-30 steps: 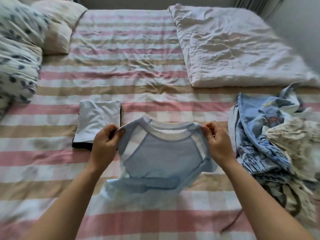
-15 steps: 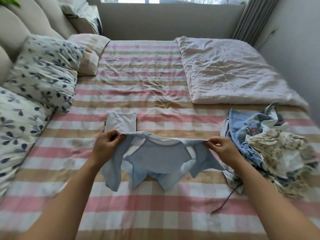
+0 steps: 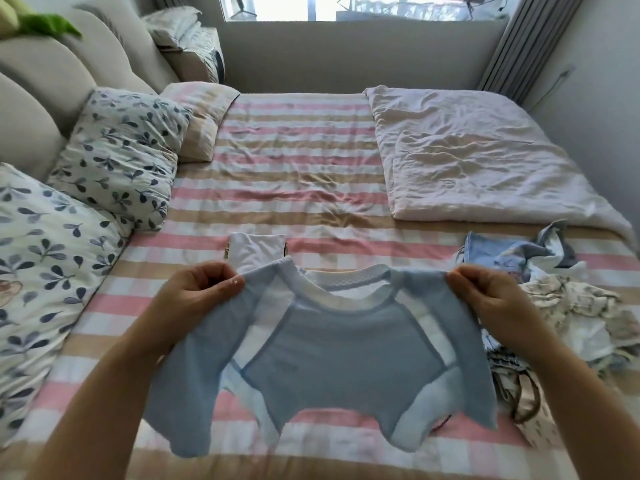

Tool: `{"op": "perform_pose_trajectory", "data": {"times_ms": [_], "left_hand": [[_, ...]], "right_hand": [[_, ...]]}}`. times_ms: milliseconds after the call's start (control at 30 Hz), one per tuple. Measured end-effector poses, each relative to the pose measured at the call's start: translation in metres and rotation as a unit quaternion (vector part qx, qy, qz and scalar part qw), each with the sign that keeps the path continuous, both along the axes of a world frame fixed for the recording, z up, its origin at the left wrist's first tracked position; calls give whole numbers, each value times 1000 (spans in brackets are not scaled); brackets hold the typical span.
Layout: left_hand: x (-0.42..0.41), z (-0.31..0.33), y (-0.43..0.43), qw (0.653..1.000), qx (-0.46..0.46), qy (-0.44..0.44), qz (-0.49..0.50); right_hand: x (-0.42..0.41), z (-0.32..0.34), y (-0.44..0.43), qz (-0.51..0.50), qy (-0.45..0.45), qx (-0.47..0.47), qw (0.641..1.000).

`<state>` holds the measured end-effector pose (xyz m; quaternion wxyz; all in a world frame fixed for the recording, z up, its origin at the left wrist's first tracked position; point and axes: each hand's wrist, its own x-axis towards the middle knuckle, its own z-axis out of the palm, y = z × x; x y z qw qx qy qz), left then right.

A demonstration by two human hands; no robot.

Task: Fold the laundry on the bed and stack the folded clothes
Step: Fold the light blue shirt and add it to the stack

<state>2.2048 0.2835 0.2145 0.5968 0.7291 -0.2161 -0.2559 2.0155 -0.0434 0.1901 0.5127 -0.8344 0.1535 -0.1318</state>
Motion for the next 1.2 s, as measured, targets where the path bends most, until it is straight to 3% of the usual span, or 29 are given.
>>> {"op": "perform_pose_trajectory", "data": {"times_ms": [200, 333, 467, 600, 733, 900, 967, 1033, 1100, 1200], "left_hand": [[16, -117, -25, 988, 135, -73, 0], [19, -215, -36, 973, 218, -72, 21], [35, -294, -51, 957, 261, -111, 56], [70, -357, -83, 940, 262, -208, 74], [102, -414, -108, 899, 315, -293, 85], [112, -443, -117, 858, 400, -312, 75], [104, -438, -125, 850, 391, -344, 76], [90, -429, -145, 857, 339, -383, 55], [72, -418, -177, 876, 257, -407, -13], [46, -416, -233, 902, 189, -373, -110]], "right_hand": [[24, -116, -11, -1, 139, -86, 987], [33, -207, -16, -13, 194, -105, 975], [51, -279, -27, -52, 201, -143, 968], [88, -340, -49, -116, 177, -177, 961], [122, -394, -69, -124, 224, -221, 941], [135, -419, -78, -120, 253, -213, 936], [129, -413, -85, -100, 253, -157, 949], [120, -401, -92, -70, 249, -12, 966], [110, -383, -96, -38, 263, 91, 960], [95, -373, -109, 76, 338, 32, 937]]}}
